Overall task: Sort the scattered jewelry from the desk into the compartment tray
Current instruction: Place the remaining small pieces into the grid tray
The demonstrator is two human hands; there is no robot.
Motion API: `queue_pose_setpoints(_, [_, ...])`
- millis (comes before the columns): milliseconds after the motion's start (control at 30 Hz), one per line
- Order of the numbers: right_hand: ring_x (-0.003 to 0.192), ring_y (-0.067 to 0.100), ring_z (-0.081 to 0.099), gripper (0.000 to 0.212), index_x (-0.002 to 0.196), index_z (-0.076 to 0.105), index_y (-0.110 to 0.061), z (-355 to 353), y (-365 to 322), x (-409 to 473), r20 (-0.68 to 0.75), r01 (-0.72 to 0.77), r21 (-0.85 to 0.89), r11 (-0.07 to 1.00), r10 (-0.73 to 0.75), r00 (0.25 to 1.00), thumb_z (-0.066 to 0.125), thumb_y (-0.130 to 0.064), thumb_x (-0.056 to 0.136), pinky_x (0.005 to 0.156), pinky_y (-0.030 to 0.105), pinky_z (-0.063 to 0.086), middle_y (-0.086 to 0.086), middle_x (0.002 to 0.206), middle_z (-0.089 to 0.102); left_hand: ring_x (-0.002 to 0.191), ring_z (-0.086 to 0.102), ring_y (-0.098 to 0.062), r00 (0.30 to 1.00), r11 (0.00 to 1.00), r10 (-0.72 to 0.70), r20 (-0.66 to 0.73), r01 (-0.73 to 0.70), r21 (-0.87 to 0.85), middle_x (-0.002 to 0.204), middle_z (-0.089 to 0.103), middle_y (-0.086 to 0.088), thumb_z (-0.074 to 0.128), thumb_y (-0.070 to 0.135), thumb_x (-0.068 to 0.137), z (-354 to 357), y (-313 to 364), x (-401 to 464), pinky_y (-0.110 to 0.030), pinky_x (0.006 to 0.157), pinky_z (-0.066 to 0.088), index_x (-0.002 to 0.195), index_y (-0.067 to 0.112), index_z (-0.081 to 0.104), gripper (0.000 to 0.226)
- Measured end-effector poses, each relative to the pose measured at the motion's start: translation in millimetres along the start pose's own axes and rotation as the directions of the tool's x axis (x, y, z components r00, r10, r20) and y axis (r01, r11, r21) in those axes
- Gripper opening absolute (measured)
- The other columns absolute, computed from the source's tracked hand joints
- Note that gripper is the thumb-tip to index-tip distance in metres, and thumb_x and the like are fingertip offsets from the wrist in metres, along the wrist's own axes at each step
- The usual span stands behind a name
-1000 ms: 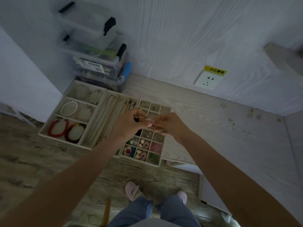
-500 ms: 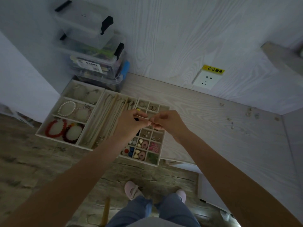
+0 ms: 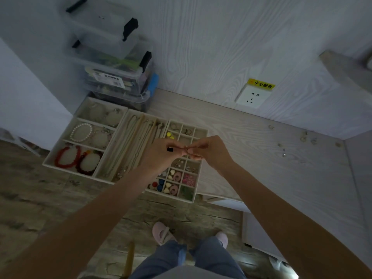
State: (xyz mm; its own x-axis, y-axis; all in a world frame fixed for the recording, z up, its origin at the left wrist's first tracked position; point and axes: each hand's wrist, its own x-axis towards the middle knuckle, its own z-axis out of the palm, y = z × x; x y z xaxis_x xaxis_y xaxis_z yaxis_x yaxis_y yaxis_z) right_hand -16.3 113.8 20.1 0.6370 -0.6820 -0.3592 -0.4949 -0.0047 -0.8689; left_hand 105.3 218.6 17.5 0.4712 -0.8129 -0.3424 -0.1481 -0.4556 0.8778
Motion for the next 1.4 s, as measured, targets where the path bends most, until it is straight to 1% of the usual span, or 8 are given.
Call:
queue_pose_setpoints(200, [0.066, 0.015, 0.066, 0.011, 0.075, 0.073, -0.018, -1, 7, 2, 0.005, 0.030, -0.152, 0.988, -0.030, 1.000, 0.071, -0.008, 0.079, 0.074, 0.031, 0.055, -0.001, 0.067, 0.068, 0.084, 0.061, 0.003, 0.999, 1.000, -0.003, 0.052, 0.004, -0.026, 0.089, 0.070, 0.008, 0.072, 0.015, 0.079, 2, 2, -1, -0.011, 0.077, 0.044, 0.087, 0.022, 0.073, 0.011])
queue_pose_setpoints(367, [0.065, 0.010, 0.062, 0.009, 0.088, 0.071, 0.001, -3, 12, 2, 0.075, 0.052, -0.328, 0.943, -0.029, 0.997, 0.064, -0.001, 0.083, 0.062, 0.010, 0.047, 0.008, 0.075, 0.068, 0.089, 0.061, 0.001, 0.997, 0.999, -0.046, 0.068, 0.047, -0.016, 0.097, 0.070, 0.006, 0.071, 0.014, 0.080, 1, -5, 1, -0.009, 0.077, 0.044, 0.093, 0.017, 0.073, 0.013])
queue_pose_setpoints(600, [0.092, 0.020, 0.058, 0.016, 0.095, 0.067, -0.012, -2, 24, 4, 0.260, 0.253, -0.782, 0.569, -0.071, 0.963, 0.051, -0.013, 0.093, 0.078, 0.030, 0.045, 0.005, 0.101, 0.057, 0.100, 0.059, -0.008, 0.999, 0.970, 0.012, 0.031, -0.019, 0.244, 0.109, 0.067, 0.002, 0.058, 0.018, 0.091, -9, -18, 6, -0.013, 0.087, 0.042, 0.107, 0.013, 0.069, 0.020])
queue_pose_setpoints(833, [0.097, 0.026, 0.059, 0.019, 0.106, 0.065, -0.010, 0, 33, 7, 0.390, 0.416, -0.853, 0.316, -0.144, 0.910, 0.054, -0.011, 0.091, 0.073, 0.029, 0.043, 0.005, 0.106, 0.052, 0.088, 0.056, -0.002, 0.999, 0.933, 0.040, 0.025, -0.046, 0.358, 0.112, 0.067, 0.004, 0.052, 0.025, 0.095, -13, -26, 7, -0.002, 0.067, 0.037, 0.113, 0.017, 0.067, 0.025])
queue_pose_setpoints(967, [0.073, 0.028, 0.065, 0.016, 0.084, 0.074, -0.011, 3, 31, 10, 0.446, 0.484, -0.844, 0.233, -0.198, 0.873, 0.077, -0.006, 0.069, 0.059, 0.029, 0.052, 0.009, 0.092, 0.063, 0.073, 0.049, -0.001, 0.998, 0.925, 0.046, 0.031, -0.054, 0.375, 0.108, 0.067, 0.002, 0.051, 0.024, 0.096, -13, -26, 7, -0.007, 0.068, 0.034, 0.112, 0.015, 0.067, 0.025])
queue_pose_setpoints(1100, [0.101, 0.025, 0.059, 0.021, 0.104, 0.068, -0.012, 1, 24, 9, 0.440, 0.453, -0.846, 0.282, -0.113, 0.891, 0.050, -0.016, 0.093, 0.084, 0.035, 0.050, 0.005, 0.118, 0.054, 0.074, 0.049, -0.002, 0.999, 0.930, 0.033, 0.038, -0.044, 0.366, 0.106, 0.066, 0.001, 0.050, 0.023, 0.096, -13, -24, 7, -0.009, 0.065, 0.034, 0.112, 0.014, 0.066, 0.024])
queue_pose_setpoints(1267, [0.105, 0.017, 0.057, 0.021, 0.108, 0.067, -0.017, -3, 24, 8, 0.347, 0.356, -0.832, 0.425, -0.103, 0.932, 0.051, -0.017, 0.094, 0.080, 0.024, 0.043, 0.001, 0.115, 0.055, 0.077, 0.050, -0.002, 0.999, 0.929, 0.010, 0.035, -0.022, 0.370, 0.106, 0.066, 0.001, 0.049, 0.025, 0.096, -14, -25, 9, -0.014, 0.071, 0.038, 0.112, 0.015, 0.066, 0.025])
queue_pose_setpoints(1400, [0.098, 0.020, 0.058, 0.020, 0.102, 0.069, -0.015, -10, 22, 1, 0.212, 0.239, -0.825, 0.512, -0.111, 0.971, 0.051, -0.016, 0.094, 0.077, 0.029, 0.046, 0.003, 0.108, 0.055, 0.089, 0.053, -0.004, 1.000, 0.934, -0.006, 0.028, -0.004, 0.358, 0.112, 0.064, 0.003, 0.050, 0.024, 0.096, -14, -26, 9, -0.015, 0.078, 0.036, 0.113, 0.016, 0.066, 0.025])
